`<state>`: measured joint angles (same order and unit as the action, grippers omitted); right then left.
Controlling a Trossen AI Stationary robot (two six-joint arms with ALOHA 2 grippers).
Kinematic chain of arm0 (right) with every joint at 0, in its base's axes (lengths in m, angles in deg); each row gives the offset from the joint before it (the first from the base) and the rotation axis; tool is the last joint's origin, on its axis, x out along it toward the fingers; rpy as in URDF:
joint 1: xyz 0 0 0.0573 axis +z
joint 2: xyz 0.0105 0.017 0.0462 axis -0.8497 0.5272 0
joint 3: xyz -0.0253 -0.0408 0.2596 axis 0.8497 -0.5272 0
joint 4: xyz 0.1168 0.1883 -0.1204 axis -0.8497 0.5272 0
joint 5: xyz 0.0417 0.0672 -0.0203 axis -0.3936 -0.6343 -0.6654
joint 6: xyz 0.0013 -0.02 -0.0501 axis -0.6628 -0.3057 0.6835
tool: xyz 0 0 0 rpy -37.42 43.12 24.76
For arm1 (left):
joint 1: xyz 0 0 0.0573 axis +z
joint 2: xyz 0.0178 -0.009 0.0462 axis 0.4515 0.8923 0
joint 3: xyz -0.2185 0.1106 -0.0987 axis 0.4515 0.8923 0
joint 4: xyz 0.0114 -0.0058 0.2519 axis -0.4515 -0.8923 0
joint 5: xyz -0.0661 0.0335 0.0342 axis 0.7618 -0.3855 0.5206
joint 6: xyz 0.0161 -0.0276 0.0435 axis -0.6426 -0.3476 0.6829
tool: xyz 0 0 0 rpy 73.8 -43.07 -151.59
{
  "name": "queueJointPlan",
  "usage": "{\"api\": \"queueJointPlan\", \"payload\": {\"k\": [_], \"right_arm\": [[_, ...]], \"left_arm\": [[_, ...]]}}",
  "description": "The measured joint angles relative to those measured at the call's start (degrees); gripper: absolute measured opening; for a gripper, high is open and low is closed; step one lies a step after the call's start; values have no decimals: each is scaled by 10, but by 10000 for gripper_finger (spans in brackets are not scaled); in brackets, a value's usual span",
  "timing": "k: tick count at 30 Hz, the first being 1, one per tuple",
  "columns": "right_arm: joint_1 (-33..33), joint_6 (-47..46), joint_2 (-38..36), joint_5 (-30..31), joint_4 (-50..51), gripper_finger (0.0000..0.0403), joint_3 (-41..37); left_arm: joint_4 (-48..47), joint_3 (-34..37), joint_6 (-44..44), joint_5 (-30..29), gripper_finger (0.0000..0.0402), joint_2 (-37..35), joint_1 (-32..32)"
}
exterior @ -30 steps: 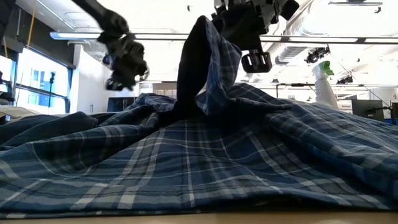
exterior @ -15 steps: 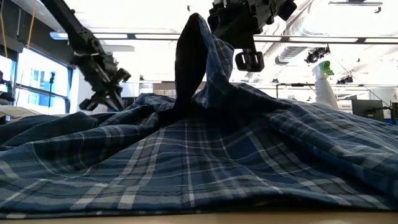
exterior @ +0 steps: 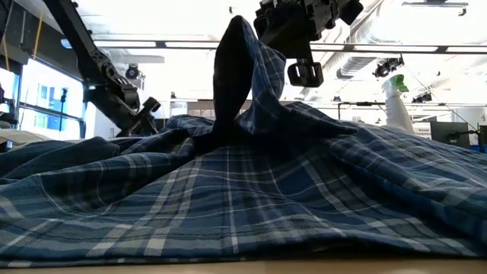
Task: Fold laundry
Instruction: Fold the blue plaid flannel shirt
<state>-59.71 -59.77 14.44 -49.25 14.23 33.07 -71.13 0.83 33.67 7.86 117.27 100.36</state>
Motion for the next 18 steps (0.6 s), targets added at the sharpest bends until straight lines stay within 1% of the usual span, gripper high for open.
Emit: {"api": "queueJointPlan", "payload": {"k": [3,5,6,8,12,13,16,18], "right_arm": [[0,-8,0,0,0,0,0],[0,-12,0,0,0,0,0],[0,-13,0,-1,-1,0,0],[0,-13,0,-1,-2,0,0],[3,-24,0,-8,-3,0,1],[4,-31,0,-14,-6,0,1],[17,-45,-7,-23,-21,0,1],[26,-45,-18,-42,-35,0,1]], "left_arm": [[23,4,1,18,190,0,0],[34,4,14,40,178,0,0],[40,4,19,49,167,0,-1],[51,4,21,71,131,0,-1],[57,-1,21,109,27,-9,-1],[57,-6,20,112,14,-15,-1],[56,-29,-7,109,13,-43,-3],[57,-53,-23,91,5,-66,-5]]}}
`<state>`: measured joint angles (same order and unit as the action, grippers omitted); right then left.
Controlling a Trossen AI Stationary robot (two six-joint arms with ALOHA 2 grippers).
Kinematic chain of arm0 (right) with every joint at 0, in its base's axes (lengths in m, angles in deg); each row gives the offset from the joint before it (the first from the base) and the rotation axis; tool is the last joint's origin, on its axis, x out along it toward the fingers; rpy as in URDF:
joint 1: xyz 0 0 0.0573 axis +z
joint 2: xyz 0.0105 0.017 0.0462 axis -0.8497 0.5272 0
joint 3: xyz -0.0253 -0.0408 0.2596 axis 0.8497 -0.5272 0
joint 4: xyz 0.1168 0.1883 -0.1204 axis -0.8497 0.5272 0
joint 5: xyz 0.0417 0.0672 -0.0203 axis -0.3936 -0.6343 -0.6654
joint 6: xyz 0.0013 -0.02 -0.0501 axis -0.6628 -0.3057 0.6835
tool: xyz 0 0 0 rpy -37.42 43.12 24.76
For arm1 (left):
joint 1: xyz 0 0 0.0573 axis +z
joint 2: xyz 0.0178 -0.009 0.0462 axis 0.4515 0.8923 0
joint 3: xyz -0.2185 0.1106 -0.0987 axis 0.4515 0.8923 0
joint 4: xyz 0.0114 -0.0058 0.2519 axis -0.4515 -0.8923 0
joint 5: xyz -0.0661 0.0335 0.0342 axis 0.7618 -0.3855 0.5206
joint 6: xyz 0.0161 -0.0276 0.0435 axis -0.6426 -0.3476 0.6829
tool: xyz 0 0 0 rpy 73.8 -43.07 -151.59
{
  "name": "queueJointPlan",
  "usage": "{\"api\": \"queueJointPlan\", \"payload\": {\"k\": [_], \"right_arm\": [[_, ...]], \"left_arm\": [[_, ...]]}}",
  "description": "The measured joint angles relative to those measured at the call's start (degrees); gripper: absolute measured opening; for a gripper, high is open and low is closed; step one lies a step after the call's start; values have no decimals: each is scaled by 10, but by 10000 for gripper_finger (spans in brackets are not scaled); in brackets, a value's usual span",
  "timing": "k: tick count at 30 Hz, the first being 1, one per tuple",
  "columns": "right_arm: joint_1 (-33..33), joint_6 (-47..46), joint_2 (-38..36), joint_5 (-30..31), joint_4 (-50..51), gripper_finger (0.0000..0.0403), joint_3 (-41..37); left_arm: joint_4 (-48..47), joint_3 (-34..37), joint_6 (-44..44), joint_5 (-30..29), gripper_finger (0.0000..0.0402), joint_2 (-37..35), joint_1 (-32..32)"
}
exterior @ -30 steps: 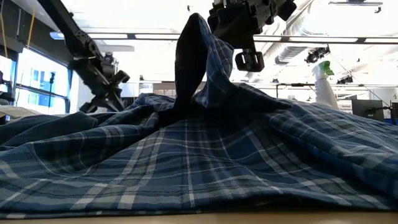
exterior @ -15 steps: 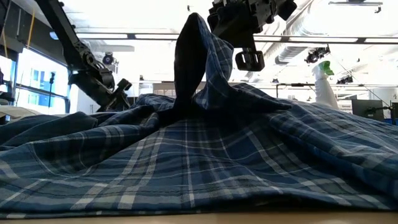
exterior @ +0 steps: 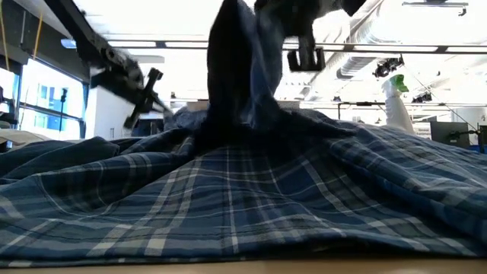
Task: Fold laundry
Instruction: Fold the blue plaid flannel shirt
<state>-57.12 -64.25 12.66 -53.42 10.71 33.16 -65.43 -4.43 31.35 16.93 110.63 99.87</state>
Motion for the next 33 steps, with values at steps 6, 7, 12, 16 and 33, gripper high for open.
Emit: {"api": "queueJointPlan", "payload": {"k": [6,7,12,16,33], "right_arm": [[10,-5,-29,-62,-60,0,1],[10,-12,-32,-63,-80,0,1],[28,-39,-33,-77,-297,0,0],[54,-34,-34,-75,-507,0,0],[63,-95,-38,94,-14,0,0]], "left_arm": [[97,-33,-103,-9,1,-18,-13],[89,-38,-104,-20,1,-18,-15],[34,-74,-35,-102,1,-21,-39],[18,-81,3,-163,0,-21,-53],[39,-81,185,-338,0,-21,-165]]}}
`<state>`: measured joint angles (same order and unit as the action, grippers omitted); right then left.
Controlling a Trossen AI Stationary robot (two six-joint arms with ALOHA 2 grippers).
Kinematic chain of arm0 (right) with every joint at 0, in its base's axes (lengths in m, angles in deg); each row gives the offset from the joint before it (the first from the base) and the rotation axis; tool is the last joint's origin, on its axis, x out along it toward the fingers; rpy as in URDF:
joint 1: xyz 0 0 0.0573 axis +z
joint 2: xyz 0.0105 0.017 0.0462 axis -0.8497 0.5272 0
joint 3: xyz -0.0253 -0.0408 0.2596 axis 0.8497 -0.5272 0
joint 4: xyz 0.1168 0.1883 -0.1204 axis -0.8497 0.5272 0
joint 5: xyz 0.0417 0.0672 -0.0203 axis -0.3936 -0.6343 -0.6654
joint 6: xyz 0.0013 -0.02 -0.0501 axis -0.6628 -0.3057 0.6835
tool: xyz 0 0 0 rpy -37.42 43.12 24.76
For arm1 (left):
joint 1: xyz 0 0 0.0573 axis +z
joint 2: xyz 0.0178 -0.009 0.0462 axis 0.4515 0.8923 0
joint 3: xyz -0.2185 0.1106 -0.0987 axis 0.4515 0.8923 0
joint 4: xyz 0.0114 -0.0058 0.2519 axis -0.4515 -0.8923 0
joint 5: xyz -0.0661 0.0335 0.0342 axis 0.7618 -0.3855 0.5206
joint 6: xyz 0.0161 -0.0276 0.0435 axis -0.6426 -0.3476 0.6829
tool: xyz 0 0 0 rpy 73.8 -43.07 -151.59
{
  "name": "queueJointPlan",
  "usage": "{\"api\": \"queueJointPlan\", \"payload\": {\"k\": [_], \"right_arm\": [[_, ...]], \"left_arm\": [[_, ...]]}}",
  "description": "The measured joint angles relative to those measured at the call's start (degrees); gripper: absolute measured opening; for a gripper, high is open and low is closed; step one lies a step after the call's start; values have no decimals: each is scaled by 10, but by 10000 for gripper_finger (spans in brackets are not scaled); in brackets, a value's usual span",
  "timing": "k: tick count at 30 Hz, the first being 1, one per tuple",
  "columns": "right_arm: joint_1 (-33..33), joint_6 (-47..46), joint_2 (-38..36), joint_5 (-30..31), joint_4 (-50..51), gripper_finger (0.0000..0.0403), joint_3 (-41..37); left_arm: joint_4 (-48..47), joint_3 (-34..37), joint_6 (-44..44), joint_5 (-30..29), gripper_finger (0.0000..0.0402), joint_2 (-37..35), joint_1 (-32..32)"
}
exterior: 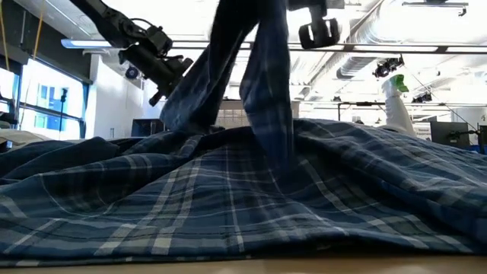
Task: Fold laundry
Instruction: Fold the blue plaid flannel shirt
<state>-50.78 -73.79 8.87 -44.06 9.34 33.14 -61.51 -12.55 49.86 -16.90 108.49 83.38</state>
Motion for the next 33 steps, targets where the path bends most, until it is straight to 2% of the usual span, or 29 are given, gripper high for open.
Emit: {"api": "queueJointPlan", "payload": {"k": [3,6,8,10,12,13,16,21,24,28,31,33], "right_arm": [[6,5,0,-65,-44,0,0],[6,32,0,-150,-195,0,0],[-6,72,0,-162,-350,0,0],[-31,94,0,-149,-493,0,0],[-63,78,-3,-126,-560,0,1],[-80,66,-9,-117,-553,0,1],[-119,60,-24,-88,-399,0,1],[-153,38,-25,11,0,0,-1],[-159,36,-18,32,163,0,-1],[-156,42,-16,32,249,0,-1],[-148,73,-16,20,244,0,-1],[-141,105,-16,-19,242,0,-1]], "left_arm": [[-58,-6,32,0,0,-12,-10],[-164,-32,103,-12,0,-22,-18],[-240,-51,154,-67,0,-22,-25],[-282,-59,180,-147,0,-20,-33],[-287,-60,178,-229,0,-18,-42],[-285,-60,176,-259,0,-17,-46],[-251,-60,179,-280,0,-9,-59],[-191,-61,193,-223,0,6,-78],[-185,-61,205,-189,0,26,-90],[-187,-61,244,-133,0,56,-116],[-173,-61,270,-86,0,68,-138],[-164,-61,273,-51,0,70,-146]]}}
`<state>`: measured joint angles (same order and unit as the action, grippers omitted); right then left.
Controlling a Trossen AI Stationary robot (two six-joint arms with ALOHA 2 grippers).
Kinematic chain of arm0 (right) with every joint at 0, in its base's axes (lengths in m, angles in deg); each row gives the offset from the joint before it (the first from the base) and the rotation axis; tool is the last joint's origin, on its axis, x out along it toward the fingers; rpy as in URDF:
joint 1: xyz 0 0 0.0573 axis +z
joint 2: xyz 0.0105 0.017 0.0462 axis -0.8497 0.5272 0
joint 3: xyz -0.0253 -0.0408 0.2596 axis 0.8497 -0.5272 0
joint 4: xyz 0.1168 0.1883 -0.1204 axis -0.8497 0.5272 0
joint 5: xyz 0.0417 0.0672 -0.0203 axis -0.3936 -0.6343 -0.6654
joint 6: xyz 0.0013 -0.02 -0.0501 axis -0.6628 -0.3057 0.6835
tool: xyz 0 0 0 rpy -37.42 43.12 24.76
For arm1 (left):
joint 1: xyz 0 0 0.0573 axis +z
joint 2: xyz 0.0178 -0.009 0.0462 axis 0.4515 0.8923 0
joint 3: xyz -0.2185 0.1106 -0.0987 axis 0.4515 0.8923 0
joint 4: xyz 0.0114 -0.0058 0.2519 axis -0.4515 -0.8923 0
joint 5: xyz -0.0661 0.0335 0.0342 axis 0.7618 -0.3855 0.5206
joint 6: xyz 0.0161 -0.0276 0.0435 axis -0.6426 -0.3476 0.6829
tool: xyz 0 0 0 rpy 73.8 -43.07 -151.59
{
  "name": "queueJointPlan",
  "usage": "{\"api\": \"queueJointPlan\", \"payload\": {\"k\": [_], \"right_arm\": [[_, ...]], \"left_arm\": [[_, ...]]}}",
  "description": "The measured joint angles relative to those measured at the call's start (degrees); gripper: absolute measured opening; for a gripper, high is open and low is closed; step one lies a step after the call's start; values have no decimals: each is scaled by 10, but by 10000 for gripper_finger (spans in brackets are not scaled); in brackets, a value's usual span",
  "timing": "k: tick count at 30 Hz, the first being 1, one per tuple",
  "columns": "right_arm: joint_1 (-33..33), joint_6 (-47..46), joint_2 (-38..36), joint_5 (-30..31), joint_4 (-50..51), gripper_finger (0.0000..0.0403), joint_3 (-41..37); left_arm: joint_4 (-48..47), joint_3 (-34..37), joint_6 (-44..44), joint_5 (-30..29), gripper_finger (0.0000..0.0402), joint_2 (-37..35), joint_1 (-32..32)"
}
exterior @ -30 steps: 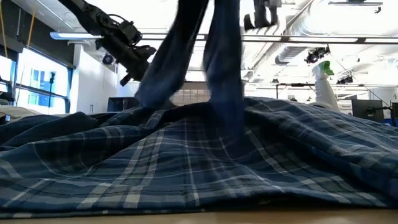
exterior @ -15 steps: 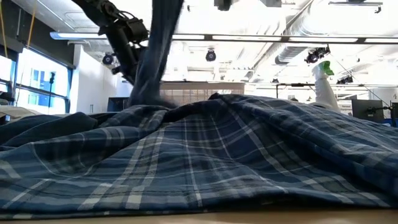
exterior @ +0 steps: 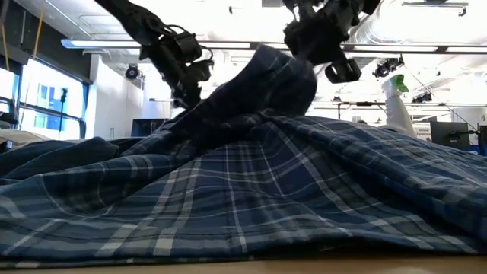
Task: Fold laundry
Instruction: Fold the blue plaid flannel shirt
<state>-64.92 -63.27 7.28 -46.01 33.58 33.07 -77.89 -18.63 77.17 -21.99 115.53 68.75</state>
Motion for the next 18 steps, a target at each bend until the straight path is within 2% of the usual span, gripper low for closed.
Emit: {"api": "queueJointPlan", "payload": {"k": [2,6,9,14,18], "right_arm": [[11,18,0,-42,11,0,0],[46,26,0,-48,59,0,-5],[76,2,-4,-60,56,0,-52],[96,-103,-5,-123,-61,0,-158],[96,-154,-6,-124,-166,0,-187]], "left_arm": [[6,0,-19,-15,0,0,-5],[-5,0,-65,-105,0,0,11],[-21,0,-104,-110,7,0,39],[-55,0,-114,-105,45,2,71],[-107,-20,-112,-85,88,1,85]]}}
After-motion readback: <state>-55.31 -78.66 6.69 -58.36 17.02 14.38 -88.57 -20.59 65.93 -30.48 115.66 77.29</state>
